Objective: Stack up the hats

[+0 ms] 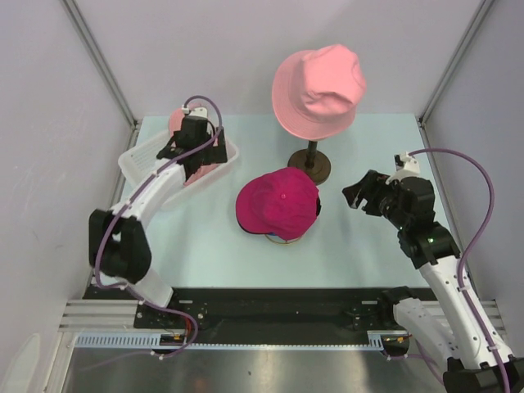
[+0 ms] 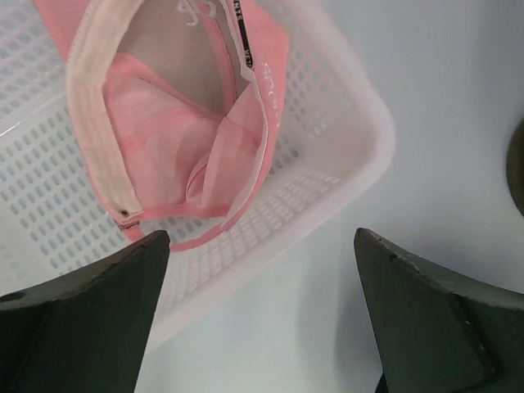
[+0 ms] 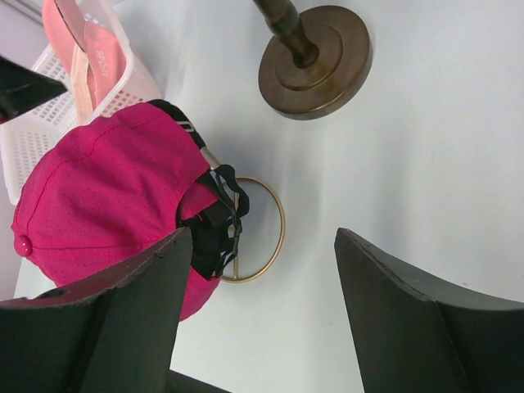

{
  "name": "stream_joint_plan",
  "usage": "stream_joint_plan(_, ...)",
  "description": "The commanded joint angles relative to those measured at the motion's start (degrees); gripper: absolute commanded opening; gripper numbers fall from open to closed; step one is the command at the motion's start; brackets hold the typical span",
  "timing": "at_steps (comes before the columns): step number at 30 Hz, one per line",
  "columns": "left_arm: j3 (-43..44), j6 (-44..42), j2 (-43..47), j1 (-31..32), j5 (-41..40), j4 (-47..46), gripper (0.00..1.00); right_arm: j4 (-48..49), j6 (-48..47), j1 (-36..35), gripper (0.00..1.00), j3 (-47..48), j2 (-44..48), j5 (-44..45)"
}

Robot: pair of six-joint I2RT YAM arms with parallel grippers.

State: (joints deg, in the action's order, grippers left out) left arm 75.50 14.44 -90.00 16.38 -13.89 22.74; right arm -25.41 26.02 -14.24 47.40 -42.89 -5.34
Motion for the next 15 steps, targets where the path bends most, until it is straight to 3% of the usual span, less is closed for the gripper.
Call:
stream_joint_plan(1,10.08,-0.38,-7.27,-1.26,-1.75,0.64,0.99,1.5,0.87,0.88,0.75,0.86,0.36,0.6)
stream_joint_plan(5,18.87,1.2,-13.95,-2.49,-4.39,1.43,0.98,2.99,2.01,1.14,0.75,-0.11,0.27,0.42)
stream_joint_plan(10,23.89,1.38,-20.38,-4.43,-1.76,-0.59,0.99,3.96,2.37,1.32,0.75,-0.46,-1.05,0.68)
stream_joint_plan(15,34.43,1.82,-29.96,-6.18,-0.09,2.74,0.95,4.93,2.1,1.58,0.75,0.5,-4.12,-0.37)
